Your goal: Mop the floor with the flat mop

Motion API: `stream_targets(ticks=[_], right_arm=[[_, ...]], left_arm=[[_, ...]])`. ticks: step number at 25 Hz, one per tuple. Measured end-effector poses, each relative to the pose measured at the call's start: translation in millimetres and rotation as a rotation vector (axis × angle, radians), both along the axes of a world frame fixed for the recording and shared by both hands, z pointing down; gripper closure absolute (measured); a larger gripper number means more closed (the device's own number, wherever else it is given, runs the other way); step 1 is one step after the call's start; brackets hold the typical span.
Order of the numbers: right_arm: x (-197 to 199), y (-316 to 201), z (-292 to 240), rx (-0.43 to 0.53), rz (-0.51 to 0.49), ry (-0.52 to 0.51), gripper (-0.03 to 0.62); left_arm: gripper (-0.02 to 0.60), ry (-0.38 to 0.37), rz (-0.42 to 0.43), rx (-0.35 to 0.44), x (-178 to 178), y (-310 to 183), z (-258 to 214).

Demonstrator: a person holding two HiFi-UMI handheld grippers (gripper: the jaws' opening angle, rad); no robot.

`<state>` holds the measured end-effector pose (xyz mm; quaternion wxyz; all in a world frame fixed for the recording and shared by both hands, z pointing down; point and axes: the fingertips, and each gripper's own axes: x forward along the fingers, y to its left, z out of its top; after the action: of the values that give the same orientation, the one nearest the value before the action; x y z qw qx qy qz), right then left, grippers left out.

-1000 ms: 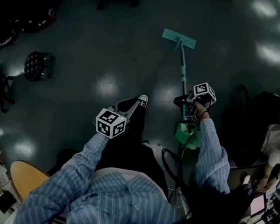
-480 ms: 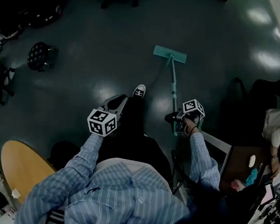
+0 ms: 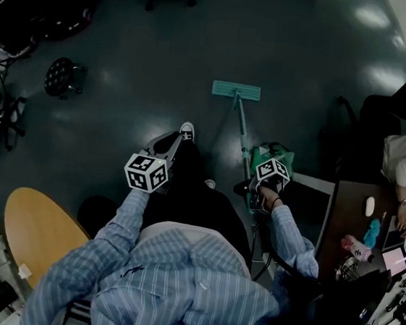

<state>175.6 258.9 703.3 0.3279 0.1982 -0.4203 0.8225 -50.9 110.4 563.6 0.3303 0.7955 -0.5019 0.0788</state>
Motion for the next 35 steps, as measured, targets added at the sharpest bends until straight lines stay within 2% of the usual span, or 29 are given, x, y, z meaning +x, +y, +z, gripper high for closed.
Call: stream_targets(ticks=[9,18,26,35], right_arm=[[-5.2,58.6,-6.4,-0.013,0.026,-0.021,0.584],[-43.8,80.3,-34.5,-0.049,0.141,-0.056,0.583],[-84.9,65.7,-39.3,-0.046,0.22,-0.092,0.583],[-98.1,66.3,-35.8,-0.042,0.263,-0.1,0.583]], left_arm=[[0.549,0.006,0.149,0.007,35.1,2.3,-9.4],[0.549,0.027,0.252,0.031,22.5,6.5,-27.8],[0.549,0.029,0.226,0.067,-14.2,-0.1,-40.0],[0.549,-0.026,0.107,0.074,-88.5,13.4,-38.3]])
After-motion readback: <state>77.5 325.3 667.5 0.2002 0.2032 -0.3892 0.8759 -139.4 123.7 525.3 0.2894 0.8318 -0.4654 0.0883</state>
